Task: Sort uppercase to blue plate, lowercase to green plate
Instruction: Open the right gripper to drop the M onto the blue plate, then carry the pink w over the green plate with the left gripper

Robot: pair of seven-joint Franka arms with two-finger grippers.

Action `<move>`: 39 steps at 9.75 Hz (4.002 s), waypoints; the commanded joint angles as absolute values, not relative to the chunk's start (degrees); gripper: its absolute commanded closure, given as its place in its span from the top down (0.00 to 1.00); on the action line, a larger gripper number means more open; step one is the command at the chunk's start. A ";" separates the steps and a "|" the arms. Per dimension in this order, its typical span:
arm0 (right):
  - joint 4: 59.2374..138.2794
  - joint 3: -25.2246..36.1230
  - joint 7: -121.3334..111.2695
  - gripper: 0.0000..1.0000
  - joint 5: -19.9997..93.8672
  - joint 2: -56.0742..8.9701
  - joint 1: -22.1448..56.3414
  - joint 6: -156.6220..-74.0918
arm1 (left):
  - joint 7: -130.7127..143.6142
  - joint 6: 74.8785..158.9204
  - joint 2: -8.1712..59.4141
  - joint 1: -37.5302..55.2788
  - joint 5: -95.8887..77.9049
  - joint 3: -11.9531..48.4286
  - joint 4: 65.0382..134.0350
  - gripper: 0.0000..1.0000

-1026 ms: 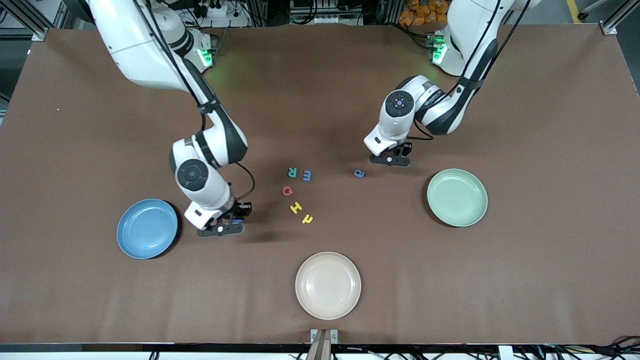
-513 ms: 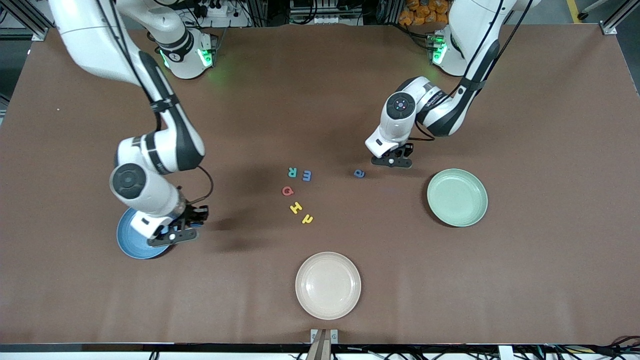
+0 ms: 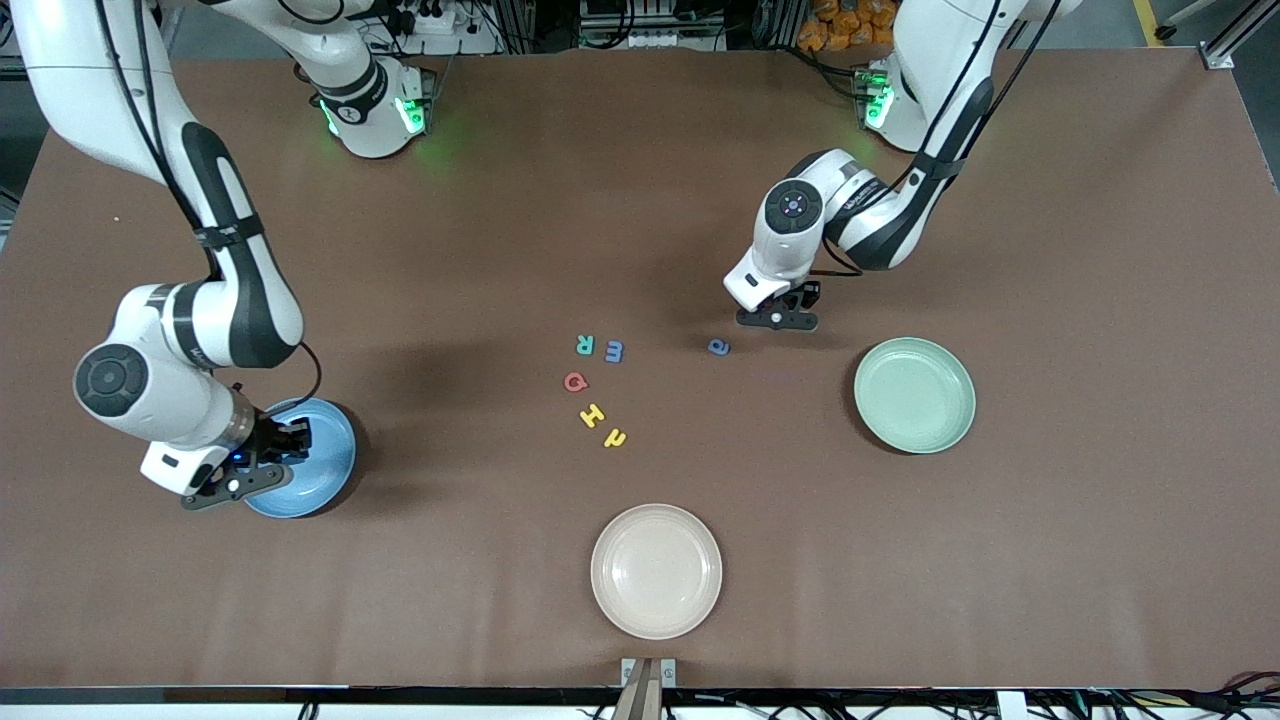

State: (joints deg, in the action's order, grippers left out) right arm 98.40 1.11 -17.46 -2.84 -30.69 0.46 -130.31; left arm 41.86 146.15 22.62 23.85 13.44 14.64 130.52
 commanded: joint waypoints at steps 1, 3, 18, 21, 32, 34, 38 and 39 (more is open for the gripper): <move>98.79 0.18 -17.40 1.00 -2.99 -29.97 -0.18 -129.82 | 43.77 145.72 22.24 22.50 17.04 15.21 130.69 0.68; 98.79 0.09 -15.57 1.00 -2.99 -29.97 0.09 -129.73 | 44.47 147.21 22.41 21.98 17.05 15.38 130.87 0.68; 99.05 0.00 -15.12 1.00 -2.90 -30.23 0.79 -129.64 | 48.16 152.49 22.85 20.30 16.96 16.96 133.94 0.69; 99.05 0.00 -15.12 1.00 -2.90 -30.23 0.79 -129.55 | 47.99 152.49 22.85 20.30 17.14 16.96 133.77 0.69; 98.88 0.00 -6.08 1.00 -2.99 -30.23 4.83 -128.23 | 44.06 152.40 21.89 18.65 17.14 17.14 132.98 0.30; 98.88 0.00 -3.61 1.00 -2.99 -30.23 5.80 -128.23 | 38.00 151.53 19.79 15.05 16.88 17.05 132.37 0.29; 99.14 0.00 -0.71 1.00 -2.99 -30.23 6.94 -128.23 | 24.14 136.45 17.50 11.87 9.81 16.88 124.66 0.26; 99.14 0.00 0.08 1.00 -2.90 -30.23 7.38 -128.23 | 18.34 133.01 16.36 11.00 6.71 16.53 123.15 0.26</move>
